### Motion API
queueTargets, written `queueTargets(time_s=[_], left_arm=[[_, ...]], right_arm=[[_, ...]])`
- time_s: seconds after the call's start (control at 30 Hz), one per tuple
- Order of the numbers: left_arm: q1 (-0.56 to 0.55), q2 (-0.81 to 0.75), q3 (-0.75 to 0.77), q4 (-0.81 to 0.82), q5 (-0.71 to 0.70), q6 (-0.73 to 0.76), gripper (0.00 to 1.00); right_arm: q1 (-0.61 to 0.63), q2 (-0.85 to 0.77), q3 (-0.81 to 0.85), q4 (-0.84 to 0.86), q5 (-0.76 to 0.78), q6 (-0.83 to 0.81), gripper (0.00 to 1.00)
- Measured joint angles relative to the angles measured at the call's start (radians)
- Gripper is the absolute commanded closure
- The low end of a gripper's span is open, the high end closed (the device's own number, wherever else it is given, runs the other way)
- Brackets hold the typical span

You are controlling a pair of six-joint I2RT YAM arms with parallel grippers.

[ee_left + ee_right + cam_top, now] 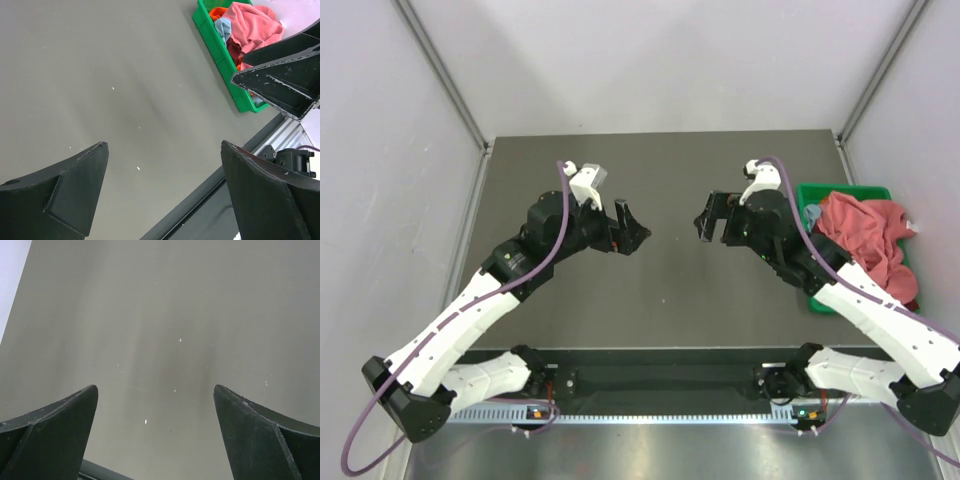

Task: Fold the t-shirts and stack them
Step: Grab the tshirt from the pile

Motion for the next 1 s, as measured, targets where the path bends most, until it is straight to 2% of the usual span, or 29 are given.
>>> queueTargets(time_s=[0.17,0.37,0.43,0.6,0.8,1.0], left_arm=[[0.000,0.001,0.000,-0.010,-0.010,-0.001,0.02],[0.000,0.001,0.000,-0.064,-0.074,0.007,0.02],[0.000,0.000,0.000,-0.091,-0.093,0.014,0.02],[0.000,-0.015,-0.002,-0.130,-0.098,0.027,0.02],[0.000,-0.041,-0.006,-0.142,-0.073,0.027,0.02],[0.000,0.001,-0.005,-0.143,-0.022,0.027,0.03]], right_arm=[[0.000,-0.013,0.008,-0.017,0.056,-0.007,0.00],[-0.014,0.014,0.131,-0.083,0.285,-0.081,0.00],[-0.064,0.055,0.189,-0.106,0.360,-0.095,0.02],[-0.377,0.194,0.274,-0.225,0.451,-0.058,0.06],[-0.710,0.200,0.148,-0.260,0.495,-0.006,0.12],[-0.938,0.231,0.026,-0.246,0.451,0.053,0.17]])
